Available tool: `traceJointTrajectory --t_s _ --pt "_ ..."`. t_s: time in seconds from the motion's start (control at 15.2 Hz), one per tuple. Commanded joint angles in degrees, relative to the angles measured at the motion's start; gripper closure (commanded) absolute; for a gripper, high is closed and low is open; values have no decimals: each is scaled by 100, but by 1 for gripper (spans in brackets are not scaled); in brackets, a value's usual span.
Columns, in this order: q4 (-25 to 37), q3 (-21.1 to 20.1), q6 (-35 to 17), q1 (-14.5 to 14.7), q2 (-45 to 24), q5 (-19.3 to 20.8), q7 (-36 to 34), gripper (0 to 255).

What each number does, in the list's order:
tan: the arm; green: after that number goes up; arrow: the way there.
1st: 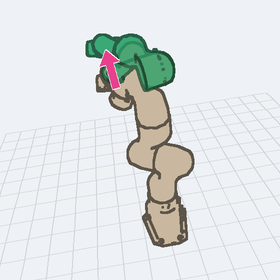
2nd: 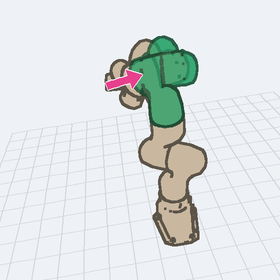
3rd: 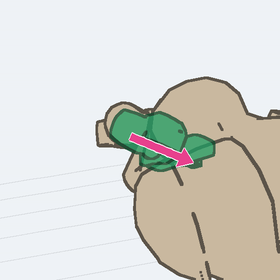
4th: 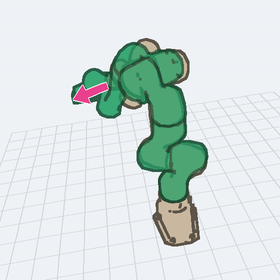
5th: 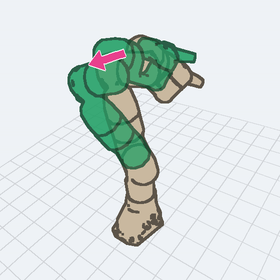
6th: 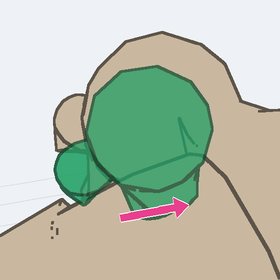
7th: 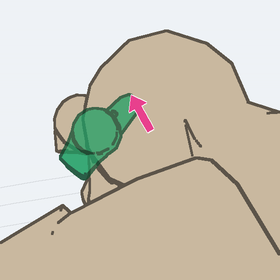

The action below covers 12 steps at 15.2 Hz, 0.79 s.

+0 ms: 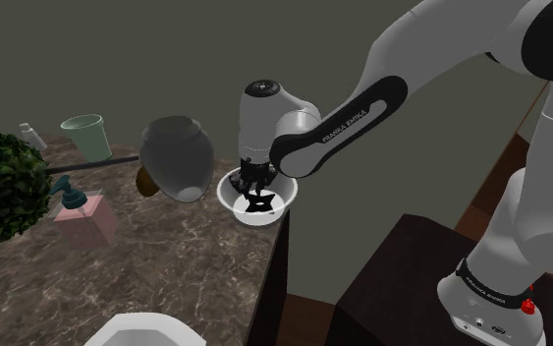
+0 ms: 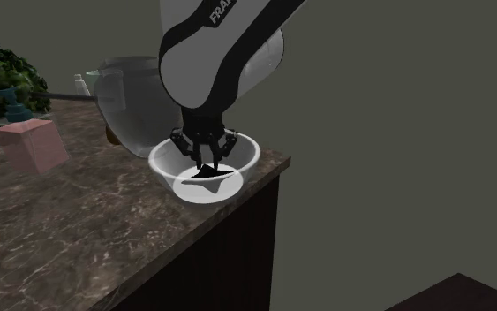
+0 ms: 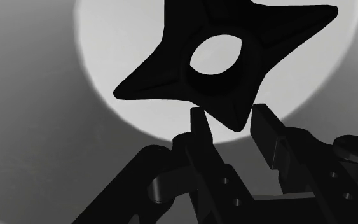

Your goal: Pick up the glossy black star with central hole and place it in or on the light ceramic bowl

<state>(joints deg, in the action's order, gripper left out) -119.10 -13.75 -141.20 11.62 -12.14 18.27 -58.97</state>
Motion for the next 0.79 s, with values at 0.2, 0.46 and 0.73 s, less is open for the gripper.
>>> traceJointTrajectory --t_s 0.2,0.46,0.73 --pt "71 -32 191 -17 133 -107 97 255" --pt "183 -66 452 -35 298 -237 217 255" --pt "316 -90 718 -47 446 -353 328 255"
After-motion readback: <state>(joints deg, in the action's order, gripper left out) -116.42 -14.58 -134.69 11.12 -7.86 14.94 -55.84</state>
